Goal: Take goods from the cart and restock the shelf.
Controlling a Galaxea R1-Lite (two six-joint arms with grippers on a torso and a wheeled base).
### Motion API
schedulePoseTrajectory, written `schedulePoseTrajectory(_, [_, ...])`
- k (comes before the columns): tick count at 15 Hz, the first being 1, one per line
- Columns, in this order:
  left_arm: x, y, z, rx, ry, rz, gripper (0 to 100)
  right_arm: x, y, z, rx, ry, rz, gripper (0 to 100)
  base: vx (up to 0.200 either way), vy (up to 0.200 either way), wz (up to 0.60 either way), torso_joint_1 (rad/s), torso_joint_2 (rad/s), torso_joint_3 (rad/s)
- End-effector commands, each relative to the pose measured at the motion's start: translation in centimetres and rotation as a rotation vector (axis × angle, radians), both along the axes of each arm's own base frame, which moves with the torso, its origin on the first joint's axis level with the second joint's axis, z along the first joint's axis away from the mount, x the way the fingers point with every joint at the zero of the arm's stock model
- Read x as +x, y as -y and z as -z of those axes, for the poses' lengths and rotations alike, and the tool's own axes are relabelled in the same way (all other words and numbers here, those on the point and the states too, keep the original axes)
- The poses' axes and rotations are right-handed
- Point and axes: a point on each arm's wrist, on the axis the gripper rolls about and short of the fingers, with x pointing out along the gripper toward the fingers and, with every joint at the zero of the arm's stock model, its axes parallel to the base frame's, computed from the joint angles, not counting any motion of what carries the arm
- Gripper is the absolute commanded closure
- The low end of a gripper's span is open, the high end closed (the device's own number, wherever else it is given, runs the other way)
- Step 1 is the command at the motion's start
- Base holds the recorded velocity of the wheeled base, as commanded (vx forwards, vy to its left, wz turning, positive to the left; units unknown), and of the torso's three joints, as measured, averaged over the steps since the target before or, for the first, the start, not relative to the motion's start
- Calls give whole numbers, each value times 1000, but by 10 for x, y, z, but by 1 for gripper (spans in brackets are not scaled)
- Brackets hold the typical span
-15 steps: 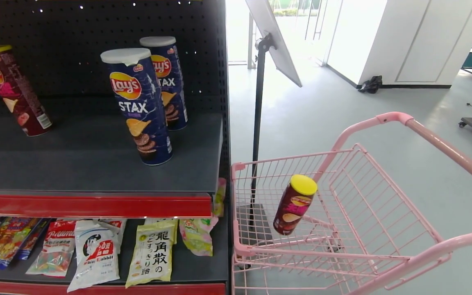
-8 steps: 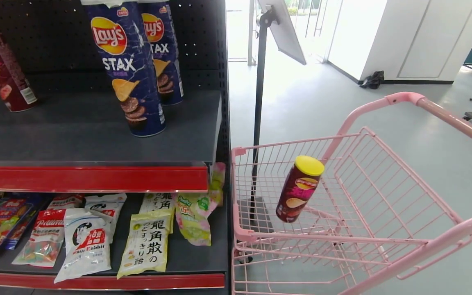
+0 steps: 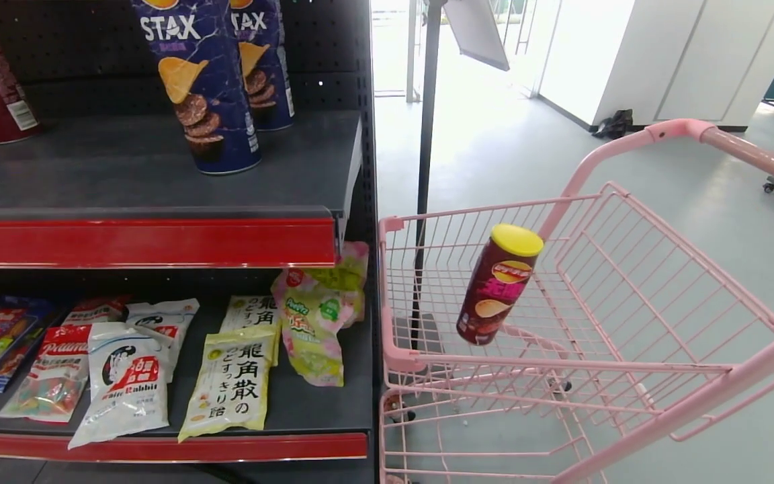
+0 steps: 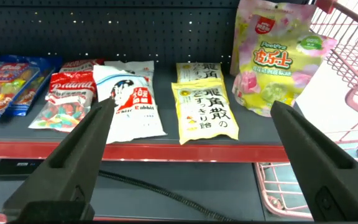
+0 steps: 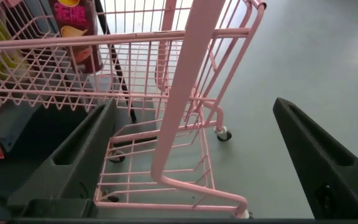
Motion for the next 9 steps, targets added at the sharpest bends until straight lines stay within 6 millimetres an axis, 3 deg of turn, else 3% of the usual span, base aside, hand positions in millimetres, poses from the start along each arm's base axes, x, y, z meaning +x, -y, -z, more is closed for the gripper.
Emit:
schedulePoseTrajectory(1, [0, 0, 0, 0, -1, -2, 0, 1, 0, 0, -5, -15, -4, 0, 0, 0, 0, -7, 61, 46])
schedulePoseTrajectory(4, [0, 0, 0, 0, -1, 0, 0, 0, -1, 0, 15, 4, -40, 0, 0, 0, 0, 0, 0, 0])
schedulePoseTrajectory(5, [0, 0, 0, 0, -1, -2, 0, -4, -1, -18, 12, 65, -68, 0, 0, 0, 0, 0, 0, 0])
schedulePoseTrajectory(6, [0, 0, 0, 0, -1, 0, 0, 0, -2, -85, 5, 76, -170, 0, 0, 0, 0, 0, 0, 0])
schedulePoseTrajectory(7, [0, 0, 0, 0, -1, -2, 0, 16, -3, -126, 9, 65, -207, 0, 0, 0, 0, 0, 0, 0])
schedulePoseTrajectory(8, [0, 0, 0, 0, -1, 0, 0, 33, -4, -158, 43, 60, -214, 0, 0, 0, 0, 0, 0, 0])
schedulePoseTrajectory(9, [0, 0, 0, -2, -1, 0, 0, 51, -5, -175, 98, 33, -228, 0, 0, 0, 0, 0, 0, 0])
